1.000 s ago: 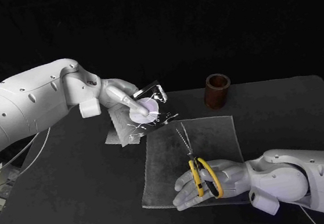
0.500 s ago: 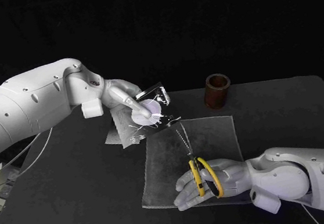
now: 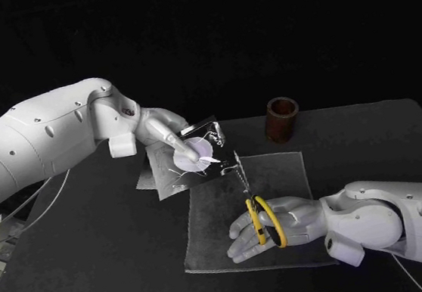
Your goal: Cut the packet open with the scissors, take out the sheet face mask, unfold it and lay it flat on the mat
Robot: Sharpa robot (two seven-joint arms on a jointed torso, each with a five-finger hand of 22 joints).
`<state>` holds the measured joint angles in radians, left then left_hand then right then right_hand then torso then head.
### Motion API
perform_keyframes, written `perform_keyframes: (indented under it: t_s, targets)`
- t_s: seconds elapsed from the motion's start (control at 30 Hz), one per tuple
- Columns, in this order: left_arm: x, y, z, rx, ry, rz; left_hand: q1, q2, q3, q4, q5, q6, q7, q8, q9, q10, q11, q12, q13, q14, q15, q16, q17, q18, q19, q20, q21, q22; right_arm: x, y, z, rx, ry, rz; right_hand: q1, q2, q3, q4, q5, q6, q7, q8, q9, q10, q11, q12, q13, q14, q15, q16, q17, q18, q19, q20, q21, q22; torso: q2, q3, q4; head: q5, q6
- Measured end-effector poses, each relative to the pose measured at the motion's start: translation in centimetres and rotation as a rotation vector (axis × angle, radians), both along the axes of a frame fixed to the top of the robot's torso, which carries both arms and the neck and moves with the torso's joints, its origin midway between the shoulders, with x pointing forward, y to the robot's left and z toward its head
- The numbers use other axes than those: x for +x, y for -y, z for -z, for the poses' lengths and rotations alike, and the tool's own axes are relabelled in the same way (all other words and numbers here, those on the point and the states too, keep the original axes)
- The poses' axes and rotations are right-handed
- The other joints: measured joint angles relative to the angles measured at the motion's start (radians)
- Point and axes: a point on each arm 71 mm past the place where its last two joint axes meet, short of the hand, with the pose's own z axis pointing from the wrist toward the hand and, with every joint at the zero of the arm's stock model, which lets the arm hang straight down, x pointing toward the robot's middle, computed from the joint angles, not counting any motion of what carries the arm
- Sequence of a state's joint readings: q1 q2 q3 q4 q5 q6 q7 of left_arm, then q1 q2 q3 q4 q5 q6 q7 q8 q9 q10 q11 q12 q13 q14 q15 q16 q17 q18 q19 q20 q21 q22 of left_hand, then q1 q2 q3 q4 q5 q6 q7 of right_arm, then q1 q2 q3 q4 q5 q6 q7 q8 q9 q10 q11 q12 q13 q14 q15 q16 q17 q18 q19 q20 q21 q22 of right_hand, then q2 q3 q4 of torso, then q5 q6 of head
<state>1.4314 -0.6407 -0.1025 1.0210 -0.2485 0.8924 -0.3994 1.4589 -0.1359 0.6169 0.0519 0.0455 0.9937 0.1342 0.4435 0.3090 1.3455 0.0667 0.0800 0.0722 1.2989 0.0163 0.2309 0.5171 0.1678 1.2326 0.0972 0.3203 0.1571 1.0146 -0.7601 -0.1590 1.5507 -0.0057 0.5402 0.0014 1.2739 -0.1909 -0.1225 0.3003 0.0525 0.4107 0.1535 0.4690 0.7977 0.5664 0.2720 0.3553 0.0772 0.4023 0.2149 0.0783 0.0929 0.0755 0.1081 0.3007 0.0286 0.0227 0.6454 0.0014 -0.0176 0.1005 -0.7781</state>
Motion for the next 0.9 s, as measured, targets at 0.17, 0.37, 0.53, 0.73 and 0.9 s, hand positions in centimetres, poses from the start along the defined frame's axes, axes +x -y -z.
perform_keyframes:
  t_s: [0.17,0.37,0.53,0.73,0.9]
  targets:
    - [-0.17,0.36,0.03,0.003,-0.002,0.015,0.0,0.0,0.0,0.0,-0.002,0.0,0.0,0.0,0.0,0.0,0.0,0.0,0.0,0.0,0.0,0.0,0.0,-0.001,0.0,0.0,0.0,0.0,0.24,-0.22,-0.06,-0.002,0.005,-0.002,-0.001,0.001,0.003,-0.003,0.0,0.0,0.0,0.0,0.0,0.0,0.0,0.0,0.0,0.003,0.003,0.005,0.002,-0.001,0.0,0.0,0.0,0.0,0.001,0.0,0.0007,0.0,0.0]
    - [-0.24,0.44,0.04,0.004,-0.002,0.02,-0.003,-0.003,0.003,-0.003,0.002,0.0,0.0,0.003,0.0,0.0,0.0,0.0,0.0,0.0,0.0,0.0,0.0,-0.003,0.0,0.0,0.0,0.0,0.41,-0.43,-0.01,-0.006,0.007,-0.006,-0.001,0.001,0.003,-0.003,0.0,0.0,0.0,0.007,0.001,0.0,0.0,0.007,0.0,0.001,0.005,0.005,0.003,-0.001,0.001,-0.001,0.0,0.0,0.0,-0.0011,0.0,-0.001,-0.001]
    - [-0.25,0.32,0.04,0.004,-0.002,0.018,-0.005,-0.005,0.003,-0.003,0.002,0.0,0.0,0.003,0.0,0.0,0.0,0.0,0.0,0.0,0.0,0.0,-0.001,-0.006,0.0,0.0,0.0,0.0,0.53,-0.53,0.09,-0.013,0.007,-0.009,0.003,0.004,0.003,-0.003,0.0,0.0,0.0,0.008,0.001,0.0,-0.001,0.007,0.001,0.001,0.005,0.01,0.003,-0.007,0.001,-0.001,0.0,0.0,0.0,-0.001,0.0001,-0.003,-0.002]
    - [-0.25,0.21,0.01,0.002,-0.001,0.015,-0.005,-0.005,0.003,-0.003,0.002,0.0,0.0,0.003,0.0,0.0,0.0,0.0,0.0,0.0,0.0,0.0,-0.001,-0.007,0.0,0.0,0.0,0.0,0.51,-0.72,0.14,-0.018,0.005,-0.016,0.003,0.004,0.003,-0.003,0.0,0.0,0.0,0.011,0.001,-0.002,-0.002,0.01,0.001,0.001,0.005,0.01,0.003,-0.008,0.001,-0.001,0.0,0.0,0.0,-0.0015,0.0003,-0.004,-0.002]
    - [-0.25,0.22,0.01,0.001,-0.001,0.015,-0.009,-0.001,0.003,-0.003,0.002,0.002,0.002,0.003,0.0,0.0,0.0,0.0,0.0,0.0,0.0,-0.004,0.001,-0.008,-0.004,-0.004,0.005,0.002,0.51,-0.78,0.18,-0.021,0.004,-0.02,0.003,0.004,0.003,-0.003,0.0,0.0,0.0,0.011,0.001,-0.002,-0.002,0.01,0.001,0.001,0.005,0.01,0.003,-0.008,0.001,-0.001,0.0,-0.001,0.001,-0.0015,0.0007,-0.003,-0.001]
